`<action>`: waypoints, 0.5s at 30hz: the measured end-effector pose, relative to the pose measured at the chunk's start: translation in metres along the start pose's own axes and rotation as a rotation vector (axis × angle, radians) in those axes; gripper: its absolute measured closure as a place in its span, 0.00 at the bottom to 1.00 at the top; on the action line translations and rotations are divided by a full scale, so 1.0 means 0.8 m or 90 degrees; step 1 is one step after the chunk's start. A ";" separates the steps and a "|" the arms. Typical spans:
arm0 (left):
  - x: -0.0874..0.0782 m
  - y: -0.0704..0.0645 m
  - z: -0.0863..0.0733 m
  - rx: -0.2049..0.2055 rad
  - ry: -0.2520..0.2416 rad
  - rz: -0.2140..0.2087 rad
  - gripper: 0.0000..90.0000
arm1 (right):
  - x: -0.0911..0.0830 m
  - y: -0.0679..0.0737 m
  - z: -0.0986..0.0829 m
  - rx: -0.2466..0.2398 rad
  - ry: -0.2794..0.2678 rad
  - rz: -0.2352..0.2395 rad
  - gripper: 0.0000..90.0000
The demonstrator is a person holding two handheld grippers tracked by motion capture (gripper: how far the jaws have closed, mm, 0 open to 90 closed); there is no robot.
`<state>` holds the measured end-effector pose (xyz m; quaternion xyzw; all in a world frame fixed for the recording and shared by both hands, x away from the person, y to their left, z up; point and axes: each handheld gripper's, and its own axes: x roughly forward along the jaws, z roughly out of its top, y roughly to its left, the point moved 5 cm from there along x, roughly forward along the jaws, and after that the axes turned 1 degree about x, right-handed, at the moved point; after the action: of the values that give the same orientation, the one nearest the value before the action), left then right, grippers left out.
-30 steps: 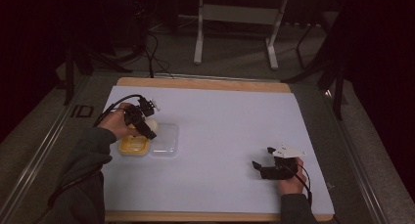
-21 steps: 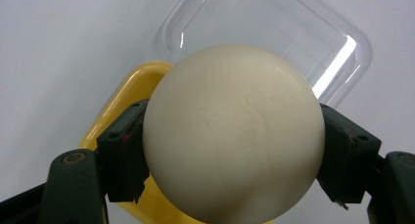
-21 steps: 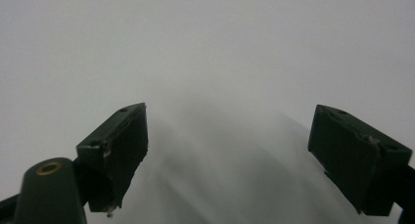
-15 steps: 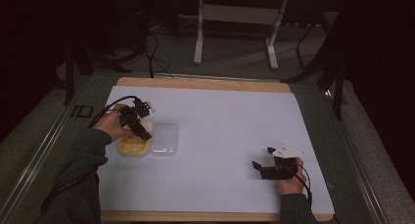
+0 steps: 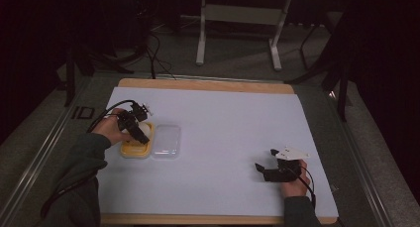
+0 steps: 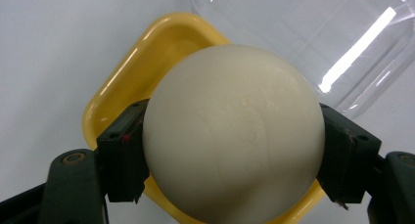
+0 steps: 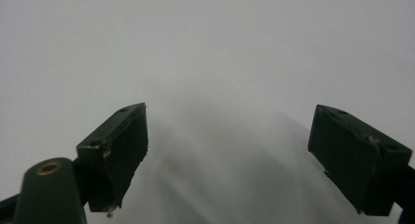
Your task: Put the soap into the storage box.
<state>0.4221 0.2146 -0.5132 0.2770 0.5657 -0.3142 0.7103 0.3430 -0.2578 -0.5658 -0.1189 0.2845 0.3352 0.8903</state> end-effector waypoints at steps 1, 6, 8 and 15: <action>0.001 0.000 -0.001 -0.003 0.000 -0.001 0.29 | 0.000 0.000 0.000 0.000 0.000 0.000 0.17; 0.007 0.004 -0.008 -0.013 0.009 0.002 0.29 | 0.000 0.000 0.000 0.000 0.000 0.000 0.17; 0.009 0.006 -0.010 -0.014 0.009 0.002 0.29 | 0.000 0.000 0.000 0.000 0.001 0.000 0.17; 0.022 0.006 -0.013 -0.008 0.018 0.007 0.29 | 0.000 0.000 0.000 0.000 0.001 0.000 0.17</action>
<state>0.4217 0.2234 -0.5322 0.2805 0.5763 -0.3025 0.7055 0.3431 -0.2576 -0.5659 -0.1196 0.2851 0.3350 0.8901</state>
